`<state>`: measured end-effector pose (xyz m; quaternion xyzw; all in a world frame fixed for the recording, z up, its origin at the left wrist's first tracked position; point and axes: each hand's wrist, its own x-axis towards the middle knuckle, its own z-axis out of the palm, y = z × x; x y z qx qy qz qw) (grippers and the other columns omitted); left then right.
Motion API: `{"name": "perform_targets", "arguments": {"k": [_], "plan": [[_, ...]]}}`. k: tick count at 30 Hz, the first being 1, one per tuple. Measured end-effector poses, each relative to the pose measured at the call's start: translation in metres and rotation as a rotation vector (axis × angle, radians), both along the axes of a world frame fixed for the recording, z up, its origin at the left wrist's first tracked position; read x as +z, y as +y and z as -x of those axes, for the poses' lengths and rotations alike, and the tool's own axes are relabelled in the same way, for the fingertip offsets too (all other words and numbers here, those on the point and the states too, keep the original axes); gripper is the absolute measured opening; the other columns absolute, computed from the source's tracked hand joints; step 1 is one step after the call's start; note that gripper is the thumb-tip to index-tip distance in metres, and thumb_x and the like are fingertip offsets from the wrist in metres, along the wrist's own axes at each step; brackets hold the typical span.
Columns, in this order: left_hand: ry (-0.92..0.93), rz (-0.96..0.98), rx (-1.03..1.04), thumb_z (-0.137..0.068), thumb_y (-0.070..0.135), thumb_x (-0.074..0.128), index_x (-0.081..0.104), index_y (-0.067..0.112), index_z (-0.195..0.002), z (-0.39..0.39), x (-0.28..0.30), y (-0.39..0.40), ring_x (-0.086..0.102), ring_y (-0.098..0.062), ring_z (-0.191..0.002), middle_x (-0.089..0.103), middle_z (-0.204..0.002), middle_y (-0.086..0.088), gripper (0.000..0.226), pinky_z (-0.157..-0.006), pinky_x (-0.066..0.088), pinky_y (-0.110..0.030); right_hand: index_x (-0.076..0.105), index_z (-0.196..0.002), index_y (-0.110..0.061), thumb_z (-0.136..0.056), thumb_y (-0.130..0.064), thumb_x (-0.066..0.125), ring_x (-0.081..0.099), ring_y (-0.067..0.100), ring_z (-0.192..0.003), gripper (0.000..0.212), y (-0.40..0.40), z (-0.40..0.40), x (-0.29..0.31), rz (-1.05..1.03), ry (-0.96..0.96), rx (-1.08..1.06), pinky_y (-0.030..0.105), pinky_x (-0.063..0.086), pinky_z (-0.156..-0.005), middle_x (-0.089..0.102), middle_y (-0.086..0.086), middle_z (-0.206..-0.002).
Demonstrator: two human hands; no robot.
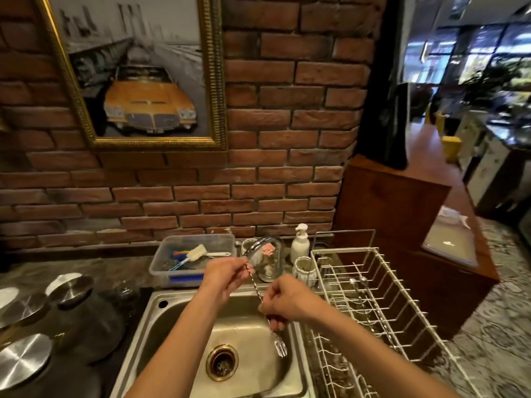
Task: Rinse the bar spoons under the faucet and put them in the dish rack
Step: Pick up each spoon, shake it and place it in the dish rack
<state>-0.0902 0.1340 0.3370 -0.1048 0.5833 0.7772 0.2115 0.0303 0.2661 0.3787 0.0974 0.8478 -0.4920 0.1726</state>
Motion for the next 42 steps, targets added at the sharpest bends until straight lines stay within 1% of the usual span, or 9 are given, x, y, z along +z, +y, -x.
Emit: {"name": "perform_targets", "arguments": {"k": [6,11,15,21,24,26,30,35,42], "plan": [[0.031,0.073,-0.135,-0.093,0.0,0.061,0.066,-0.002,-0.084,-0.024,0.022,0.08,0.059,-0.008,-0.035,0.069,-0.053,-0.008,0.01,-0.037,0.047,-0.015,0.061,-0.088,-0.008,-0.092,-0.007,0.063,0.065,0.011,-0.056,0.005,0.059,-0.035,0.015,-0.044,0.04,-0.171,0.018,0.051,-0.048,0.067,0.009,-0.081],[0.105,0.174,-0.272,-0.092,-0.002,0.059,0.067,-0.004,-0.08,-0.048,0.024,0.144,0.052,-0.006,-0.032,0.066,-0.068,-0.018,0.014,-0.034,0.039,-0.015,0.065,-0.094,0.003,-0.091,-0.003,0.062,0.068,0.017,-0.061,0.008,0.109,-0.063,0.009,-0.084,0.04,-0.262,0.027,0.059,-0.058,0.072,0.019,-0.087],[0.148,0.221,-0.338,-0.094,0.0,0.061,0.063,-0.005,-0.091,-0.06,0.024,0.187,0.05,-0.006,-0.03,0.062,-0.077,-0.021,0.006,-0.034,0.039,-0.017,0.065,-0.082,-0.005,-0.09,-0.001,0.062,0.067,0.011,-0.053,0.009,0.142,-0.077,-0.001,-0.116,0.06,-0.318,0.023,0.058,-0.055,0.07,0.008,-0.07],[0.241,0.527,-0.448,-0.083,0.016,0.078,0.07,-0.005,-0.103,-0.064,0.01,0.231,0.061,-0.019,-0.057,0.074,-0.093,-0.018,0.03,-0.047,0.043,-0.023,0.063,-0.084,-0.005,-0.092,-0.004,0.062,0.07,0.01,-0.055,0.008,0.168,-0.078,-0.022,-0.185,-0.002,-0.355,0.02,0.056,-0.052,0.072,0.007,-0.073],[0.309,0.757,-0.484,-0.08,0.02,0.081,0.069,0.002,-0.103,-0.062,-0.004,0.248,0.073,-0.021,-0.077,0.076,-0.095,-0.01,0.032,-0.075,0.059,-0.033,0.066,-0.094,0.001,-0.093,-0.006,0.061,0.077,0.018,-0.07,0.008,0.174,-0.074,-0.033,-0.268,-0.017,-0.36,0.031,0.064,-0.068,0.076,0.017,-0.088],[0.386,0.946,-0.511,-0.08,0.026,0.081,0.069,0.009,-0.102,-0.061,-0.017,0.259,0.071,-0.021,-0.091,0.075,-0.092,-0.003,0.031,-0.088,0.055,-0.04,0.062,-0.104,-0.001,-0.095,-0.005,0.059,0.077,0.021,-0.081,0.011,0.177,-0.072,-0.041,-0.278,-0.035,-0.366,0.032,0.064,-0.072,0.073,0.016,-0.098],[0.598,1.336,-0.49,-0.092,0.026,0.064,0.066,0.02,-0.102,-0.064,-0.034,0.27,0.057,-0.015,-0.083,0.061,-0.077,0.008,0.012,-0.074,0.04,-0.032,0.058,-0.112,-0.004,-0.096,-0.006,0.058,0.075,0.02,-0.087,0.017,0.179,-0.067,-0.056,-0.32,-0.084,-0.328,0.034,0.063,-0.077,0.07,0.014,-0.104],[0.839,1.583,-0.568,-0.093,0.016,0.054,0.068,0.023,-0.099,-0.071,-0.05,0.276,0.068,-0.02,-0.093,0.072,-0.097,0.002,0.016,-0.072,0.035,-0.035,0.052,-0.118,-0.007,-0.096,-0.007,0.058,0.068,0.009,-0.065,0.023,0.181,-0.06,-0.074,-0.329,-0.114,-0.31,0.016,0.052,-0.047,0.069,0.007,-0.095],[0.924,1.762,-0.651,-0.091,0.015,0.055,0.069,0.024,-0.102,-0.074,-0.064,0.275,0.068,-0.02,-0.097,0.073,-0.098,0.002,0.02,-0.086,0.038,-0.039,0.054,-0.119,-0.007,-0.092,0.004,0.057,0.07,0.019,-0.09,0.029,0.181,-0.052,-0.099,-0.408,-0.128,-0.237,0.023,0.058,-0.064,0.064,0.011,-0.117]]}}
